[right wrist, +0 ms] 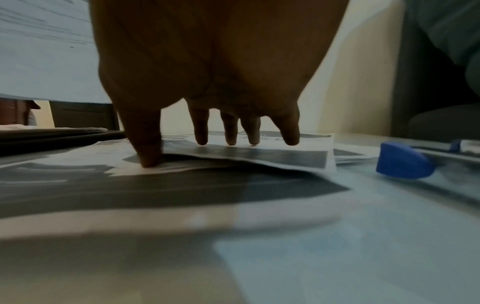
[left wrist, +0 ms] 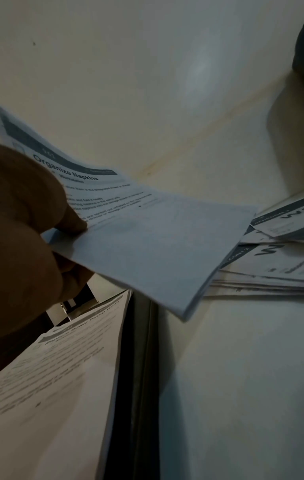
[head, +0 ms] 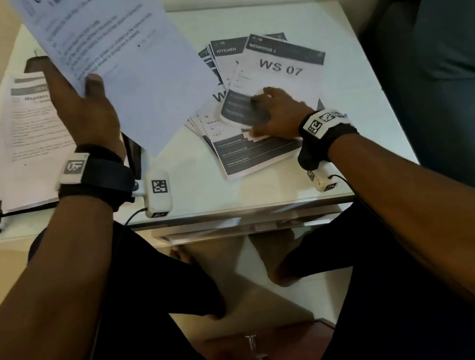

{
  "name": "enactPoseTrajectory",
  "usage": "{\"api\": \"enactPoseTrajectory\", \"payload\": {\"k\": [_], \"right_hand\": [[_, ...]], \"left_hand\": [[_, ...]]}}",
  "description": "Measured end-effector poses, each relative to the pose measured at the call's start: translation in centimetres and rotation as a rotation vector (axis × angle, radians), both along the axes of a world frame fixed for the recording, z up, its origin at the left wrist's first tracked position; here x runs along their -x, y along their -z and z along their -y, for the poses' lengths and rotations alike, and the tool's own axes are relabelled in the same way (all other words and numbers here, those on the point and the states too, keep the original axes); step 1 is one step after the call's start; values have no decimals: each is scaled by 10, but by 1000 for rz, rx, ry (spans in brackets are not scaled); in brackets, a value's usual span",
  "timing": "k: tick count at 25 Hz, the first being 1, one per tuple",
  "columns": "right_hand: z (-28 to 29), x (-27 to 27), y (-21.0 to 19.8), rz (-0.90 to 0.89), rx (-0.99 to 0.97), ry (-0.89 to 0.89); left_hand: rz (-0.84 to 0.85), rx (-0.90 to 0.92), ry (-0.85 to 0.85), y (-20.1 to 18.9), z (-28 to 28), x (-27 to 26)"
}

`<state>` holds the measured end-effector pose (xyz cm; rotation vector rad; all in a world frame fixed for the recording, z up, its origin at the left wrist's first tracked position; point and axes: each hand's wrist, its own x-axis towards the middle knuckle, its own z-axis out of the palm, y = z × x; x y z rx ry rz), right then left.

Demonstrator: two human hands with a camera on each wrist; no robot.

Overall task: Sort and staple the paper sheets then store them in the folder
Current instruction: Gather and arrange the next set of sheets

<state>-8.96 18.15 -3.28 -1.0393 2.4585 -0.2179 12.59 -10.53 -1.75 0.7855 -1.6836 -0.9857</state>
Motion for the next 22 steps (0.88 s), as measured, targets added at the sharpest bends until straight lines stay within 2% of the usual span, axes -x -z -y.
{"api": "enactPoseTrajectory", "payload": {"k": [3, 7, 9, 11, 12, 15, 18, 22], "right_hand": [[-1, 33, -10, -45, 0, -4], [-5, 59, -10, -184, -75, 87], [5, 47, -9, -223, -1, 94], [22, 20, -4, -120, 67, 10], [30, 2, 1, -96, 39, -41], [46, -32, 19, -192, -92, -143], [40, -18, 22, -168, -146, -69], [27, 2, 12, -196, -17, 38]], "left_hand": [[-50, -14, 3, 9, 0, -1], [4, -66, -5, 5, -9, 1], [0, -82, 4, 3, -13, 2], [-22, -90, 4, 1, -13, 1], [-28, -93, 2, 1, -13, -1], [-18, -111, -46, 0, -11, -8], [-76, -144, -68, -3, -7, -14], [-103, -151, -143, -6, 1, -20]]}}
